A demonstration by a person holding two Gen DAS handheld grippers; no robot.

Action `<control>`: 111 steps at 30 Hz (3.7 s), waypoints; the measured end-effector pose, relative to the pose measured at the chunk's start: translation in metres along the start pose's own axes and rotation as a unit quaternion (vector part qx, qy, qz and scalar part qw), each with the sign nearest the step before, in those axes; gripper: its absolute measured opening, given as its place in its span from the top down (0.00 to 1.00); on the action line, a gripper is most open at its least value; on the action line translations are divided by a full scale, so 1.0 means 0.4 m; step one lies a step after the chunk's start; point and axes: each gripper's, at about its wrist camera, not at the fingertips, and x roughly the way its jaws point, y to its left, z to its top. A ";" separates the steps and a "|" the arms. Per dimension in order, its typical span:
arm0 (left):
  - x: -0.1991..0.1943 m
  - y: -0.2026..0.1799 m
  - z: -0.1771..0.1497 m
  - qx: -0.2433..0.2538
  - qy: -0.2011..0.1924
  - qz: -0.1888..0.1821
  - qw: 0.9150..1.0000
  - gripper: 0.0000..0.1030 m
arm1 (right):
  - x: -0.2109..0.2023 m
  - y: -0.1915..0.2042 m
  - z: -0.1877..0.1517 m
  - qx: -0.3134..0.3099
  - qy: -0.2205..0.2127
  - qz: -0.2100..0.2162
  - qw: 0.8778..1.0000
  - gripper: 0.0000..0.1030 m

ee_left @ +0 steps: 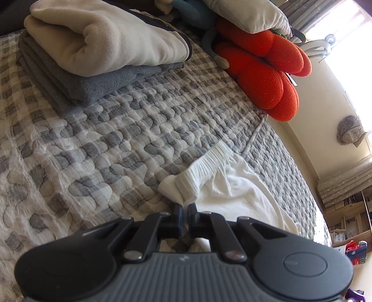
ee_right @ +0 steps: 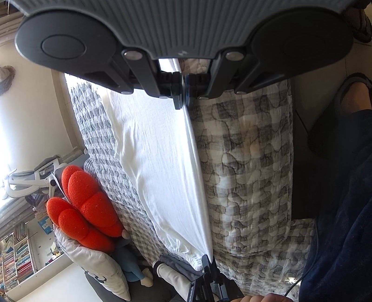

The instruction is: Fold clothes

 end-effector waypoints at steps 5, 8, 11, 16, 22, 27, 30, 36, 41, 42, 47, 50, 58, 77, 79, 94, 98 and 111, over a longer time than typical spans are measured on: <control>0.007 0.012 0.002 -0.011 0.008 0.004 1.000 0.86 | 0.007 0.002 0.002 -0.002 0.005 -0.008 1.000 0.95; 0.004 0.016 0.004 -0.012 0.010 -0.001 1.000 0.85 | -0.002 -0.007 -0.001 0.003 0.002 -0.001 1.000 0.93; -0.021 0.028 0.013 -0.020 -0.003 -0.007 1.000 0.76 | -0.028 -0.027 -0.005 0.024 -0.016 0.017 0.999 0.88; -0.080 0.048 0.030 -0.027 -0.056 0.002 0.998 0.70 | -0.059 -0.103 -0.005 0.111 -0.058 0.037 0.991 0.84; -0.108 0.013 0.047 -0.007 -0.091 0.007 0.996 0.70 | -0.062 -0.200 -0.005 0.215 -0.089 0.043 0.972 0.84; -0.100 -0.099 0.074 0.033 -0.091 -0.042 0.994 0.70 | -0.008 -0.284 0.011 0.287 -0.088 0.026 0.954 0.84; -0.051 -0.218 0.077 0.069 -0.066 -0.075 0.993 0.67 | 0.061 -0.390 0.015 0.401 -0.078 0.088 0.908 0.84; 0.125 -0.339 0.041 0.122 -0.012 -0.015 0.992 0.67 | 0.261 -0.544 0.007 0.560 -0.020 0.180 0.809 0.76; 0.168 -0.266 0.035 0.130 -0.001 0.018 0.991 0.70 | 0.354 -0.539 0.024 0.566 0.008 0.222 0.794 0.76; 0.162 -0.262 0.039 0.130 -0.005 0.020 0.991 0.71 | 0.367 -0.538 0.025 0.568 0.019 0.218 0.794 0.76; 0.160 -0.248 0.042 0.124 -0.002 0.032 0.992 0.71 | 0.397 -0.534 0.027 0.576 0.035 0.217 0.787 0.85; 0.162 -0.244 0.042 0.121 0.000 0.035 0.992 0.71 | 0.393 -0.536 0.030 0.573 0.031 0.192 0.796 0.94; 0.158 -0.216 0.049 0.085 -0.003 0.048 0.995 0.78 | 0.368 -0.546 0.026 0.572 -0.018 0.126 0.810 0.96; 0.124 -0.232 0.047 0.096 -0.045 0.053 0.993 0.74 | 0.224 -0.608 -0.120 0.555 -0.027 0.023 0.831 0.87; 0.109 -0.255 0.032 0.125 -0.065 0.056 0.988 0.70 | 0.171 -0.616 -0.172 0.567 -0.027 0.004 0.823 0.87; 0.135 -0.430 -0.194 0.329 -0.028 -0.038 0.943 0.59 | -0.161 -0.558 -0.631 0.615 0.039 -0.129 0.777 0.74; 0.161 -0.437 -0.213 0.336 -0.017 -0.030 0.941 0.58 | -0.231 -0.532 -0.780 0.654 0.053 -0.135 0.742 0.74; 0.178 -0.442 -0.222 0.345 -0.017 -0.020 0.938 0.57 | -0.239 -0.449 -0.850 0.634 0.072 -0.061 0.767 0.74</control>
